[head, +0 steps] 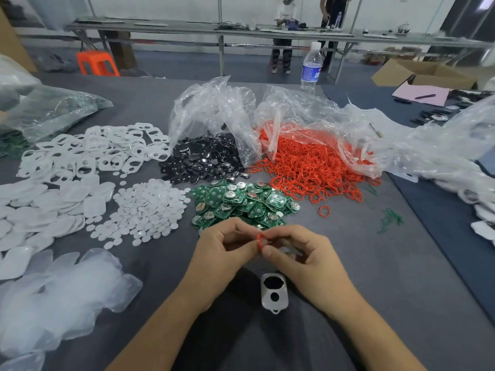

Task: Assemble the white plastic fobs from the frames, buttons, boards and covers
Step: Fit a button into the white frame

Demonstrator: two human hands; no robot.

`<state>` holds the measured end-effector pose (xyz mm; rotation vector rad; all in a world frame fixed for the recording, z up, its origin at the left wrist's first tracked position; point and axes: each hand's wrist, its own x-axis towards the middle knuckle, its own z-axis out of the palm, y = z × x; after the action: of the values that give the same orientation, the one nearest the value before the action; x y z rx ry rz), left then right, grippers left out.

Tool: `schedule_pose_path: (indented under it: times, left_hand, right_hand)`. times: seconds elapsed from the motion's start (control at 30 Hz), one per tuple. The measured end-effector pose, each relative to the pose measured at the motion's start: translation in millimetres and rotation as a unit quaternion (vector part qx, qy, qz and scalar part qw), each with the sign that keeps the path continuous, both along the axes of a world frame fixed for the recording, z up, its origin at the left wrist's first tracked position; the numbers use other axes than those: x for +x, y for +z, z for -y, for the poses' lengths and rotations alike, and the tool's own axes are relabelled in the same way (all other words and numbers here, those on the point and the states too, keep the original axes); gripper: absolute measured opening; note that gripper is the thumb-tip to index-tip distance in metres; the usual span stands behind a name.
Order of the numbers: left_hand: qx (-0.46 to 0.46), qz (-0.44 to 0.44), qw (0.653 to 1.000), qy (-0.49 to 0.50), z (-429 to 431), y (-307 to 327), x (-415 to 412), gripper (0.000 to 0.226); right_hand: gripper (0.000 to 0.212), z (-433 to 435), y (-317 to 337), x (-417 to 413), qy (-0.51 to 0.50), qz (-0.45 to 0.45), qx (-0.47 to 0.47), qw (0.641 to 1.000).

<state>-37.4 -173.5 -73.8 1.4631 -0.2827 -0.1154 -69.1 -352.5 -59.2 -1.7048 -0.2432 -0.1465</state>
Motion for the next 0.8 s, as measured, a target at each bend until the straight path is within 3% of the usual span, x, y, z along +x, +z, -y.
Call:
schedule_pose_path:
  times: [0.17, 0.33, 0.47, 0.67, 0.8]
  left_hand:
    - [0.038, 0.002, 0.999, 0.015, 2, -6, -1, 0.014]
    - [0.057, 0.011, 0.998, -0.011, 1, -6, -3, 0.019]
    - [0.035, -0.004, 0.999, -0.035, -4, 1, -6, 0.023]
    - [0.221, 0.089, 0.971, -0.026, -5, 1, -28, 0.027]
    - [0.276, 0.151, 0.949, 0.013, -9, 5, -44, 0.027]
  right_hand:
    - [0.023, 0, -5, -2, -0.052, 0.051, -0.137, 0.988]
    - [0.021, -1, -1, -5, -0.089, 0.167, -0.275, 0.943]
    - [0.023, 7, 6, -7, -0.077, 0.138, -0.31, 0.938]
    - [0.025, 19, 6, -31, 0.008, 0.082, -0.342, 0.936]
    - [0.025, 14, 7, -46, 0.003, 0.095, -0.349, 0.932]
